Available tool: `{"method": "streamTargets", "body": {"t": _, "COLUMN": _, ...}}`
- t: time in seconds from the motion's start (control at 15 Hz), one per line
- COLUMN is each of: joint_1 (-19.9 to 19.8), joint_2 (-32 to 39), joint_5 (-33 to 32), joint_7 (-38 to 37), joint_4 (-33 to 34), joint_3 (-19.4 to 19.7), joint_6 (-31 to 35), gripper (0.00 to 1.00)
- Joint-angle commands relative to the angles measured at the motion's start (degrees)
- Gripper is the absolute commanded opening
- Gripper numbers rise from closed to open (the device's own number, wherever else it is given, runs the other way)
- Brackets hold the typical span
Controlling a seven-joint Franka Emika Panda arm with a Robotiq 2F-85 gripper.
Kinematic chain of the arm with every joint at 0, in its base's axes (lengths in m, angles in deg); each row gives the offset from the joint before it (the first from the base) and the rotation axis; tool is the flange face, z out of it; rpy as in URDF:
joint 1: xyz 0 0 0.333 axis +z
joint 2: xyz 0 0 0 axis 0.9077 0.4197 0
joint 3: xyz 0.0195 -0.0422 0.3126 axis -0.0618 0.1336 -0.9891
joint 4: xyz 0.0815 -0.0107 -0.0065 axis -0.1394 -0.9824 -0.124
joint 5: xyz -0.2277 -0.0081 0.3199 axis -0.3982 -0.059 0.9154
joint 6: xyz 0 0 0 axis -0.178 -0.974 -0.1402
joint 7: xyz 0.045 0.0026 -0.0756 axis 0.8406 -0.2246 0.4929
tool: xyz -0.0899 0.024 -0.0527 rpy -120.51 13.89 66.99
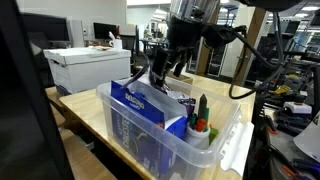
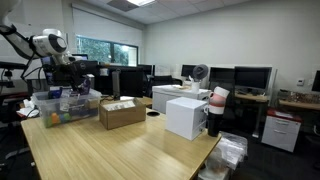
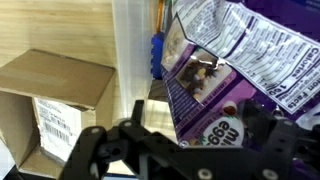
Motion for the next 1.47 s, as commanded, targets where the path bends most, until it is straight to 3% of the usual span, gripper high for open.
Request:
{"method": "streamTargets", "body": {"t": 0.0, "joint_1": -0.83, "joint_2": 0.15, "joint_5": -1.86, "joint_7": -0.15, "joint_4": 1.38, "joint_3": 0.08, "joint_6": -1.07, "gripper": 1.00}}
{"method": "streamTargets", "body": {"t": 0.07, "joint_1": -0.86, "joint_2": 0.10, "joint_5": -2.13, "joint_7": -0.25, "joint_4": 1.57, "joint_3": 0.19, "joint_6": -1.06, "gripper": 1.00}}
{"method": "streamTargets", "body": {"t": 0.13, "joint_1": -0.92, "joint_2": 0.03, "joint_5": -2.43, "joint_7": -0.45, "joint_4": 1.72, "joint_3": 0.32, "joint_6": -0.96, "gripper": 0.75}}
{"method": "streamTargets", "body": {"t": 0.27, "joint_1": -1.07, "joint_2": -0.17, "joint_5": -3.09, "joint_7": -0.74, "joint_4": 1.99, "joint_3": 0.56, "joint_6": -0.84, "gripper": 0.70}}
{"method": "streamTargets", "body": {"t": 1.13, "joint_1": -2.26, "joint_2": -0.64, "joint_5": -2.61, "joint_7": -1.29, "joint_4": 3.54, "joint_3": 1.65, "joint_6": -0.31, "gripper": 0.06}}
{"method": "streamTargets", "body": {"t": 1.4, "joint_1": -2.47, "joint_2": -0.75, "joint_5": -2.71, "joint_7": -1.67, "joint_4": 3.81, "joint_3": 1.94, "joint_6": -0.15, "gripper": 0.02}}
